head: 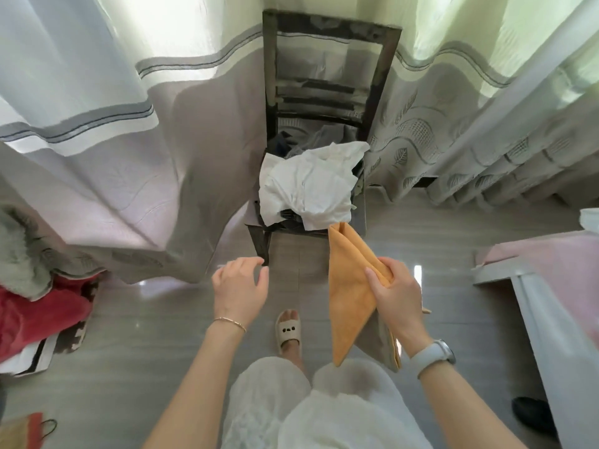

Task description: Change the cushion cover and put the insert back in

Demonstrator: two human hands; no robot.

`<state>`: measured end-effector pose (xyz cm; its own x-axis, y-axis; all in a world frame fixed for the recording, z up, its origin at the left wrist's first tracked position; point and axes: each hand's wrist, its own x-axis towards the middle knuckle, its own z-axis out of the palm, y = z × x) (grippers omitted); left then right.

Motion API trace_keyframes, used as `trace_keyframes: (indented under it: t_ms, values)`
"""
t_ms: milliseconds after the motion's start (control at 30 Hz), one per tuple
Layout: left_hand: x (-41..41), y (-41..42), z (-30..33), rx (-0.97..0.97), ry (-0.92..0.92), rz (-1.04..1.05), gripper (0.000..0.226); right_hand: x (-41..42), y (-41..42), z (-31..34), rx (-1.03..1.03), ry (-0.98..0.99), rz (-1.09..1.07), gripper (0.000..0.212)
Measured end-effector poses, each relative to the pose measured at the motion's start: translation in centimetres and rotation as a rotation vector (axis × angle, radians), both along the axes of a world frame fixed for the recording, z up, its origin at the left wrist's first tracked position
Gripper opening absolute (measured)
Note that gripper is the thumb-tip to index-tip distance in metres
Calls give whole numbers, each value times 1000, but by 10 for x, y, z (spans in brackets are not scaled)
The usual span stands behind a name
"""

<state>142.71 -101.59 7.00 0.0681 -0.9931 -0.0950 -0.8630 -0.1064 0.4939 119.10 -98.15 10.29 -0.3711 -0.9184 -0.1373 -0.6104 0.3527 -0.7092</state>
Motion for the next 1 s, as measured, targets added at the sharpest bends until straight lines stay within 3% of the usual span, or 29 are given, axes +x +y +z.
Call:
trace_keyframes:
  t_ms: [267,433,533,600,700,833,900,1000]
  values:
    - [0,-124,7,-2,-4,-50,39,12,-145,25,-35,-58,40,24]
    - [-18,-175,14,-207,153,-5,54,15,-238,49,-113,-337,200,8]
    - [-34,-208,16,-229,128,-38,57,7,-287,43,-117,-481,152,10]
    - [-49,-231,11,-147,57,-70,60,-2,-315,19,-13,-531,66,12]
    - [-69,-264,-12,225,-96,-178,54,-21,-341,-34,198,-533,7,26]
    - [-87,-280,-57,640,-205,-406,51,-47,-350,-81,467,-333,116,41]
    - [-94,-281,-70,743,-209,-443,52,-57,-354,-95,532,-227,200,40]
    - [-107,-279,-79,733,-239,-450,55,-66,-356,-115,602,-33,297,40]
